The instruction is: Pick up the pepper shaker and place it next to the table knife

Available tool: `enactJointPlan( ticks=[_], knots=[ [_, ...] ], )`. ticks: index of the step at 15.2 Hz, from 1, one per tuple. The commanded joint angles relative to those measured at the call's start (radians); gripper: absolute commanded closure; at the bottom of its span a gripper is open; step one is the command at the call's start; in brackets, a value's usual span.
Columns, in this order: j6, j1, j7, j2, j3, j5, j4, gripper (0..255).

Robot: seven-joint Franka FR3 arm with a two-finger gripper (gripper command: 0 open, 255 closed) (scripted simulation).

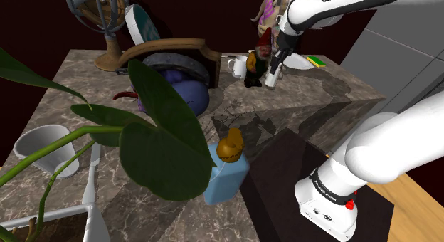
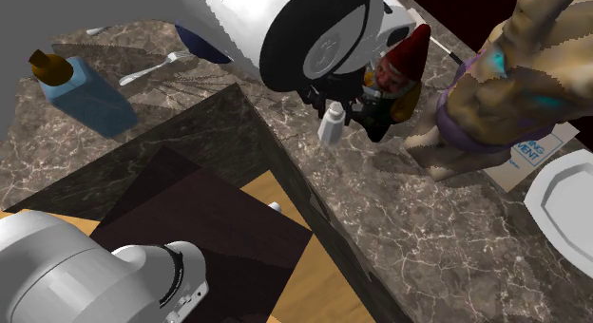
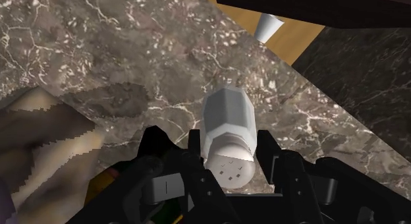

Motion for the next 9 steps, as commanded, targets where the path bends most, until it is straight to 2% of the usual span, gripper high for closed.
enactJointPlan(
  ticks=[1,9],
  knots=[
    [-0.029,0.000,-0.001,-0.013,0.003,0.000,0.016,255],
    [-0.141,0.003,-0.008,-0.042,0.015,0.007,0.100,255]
  ],
)
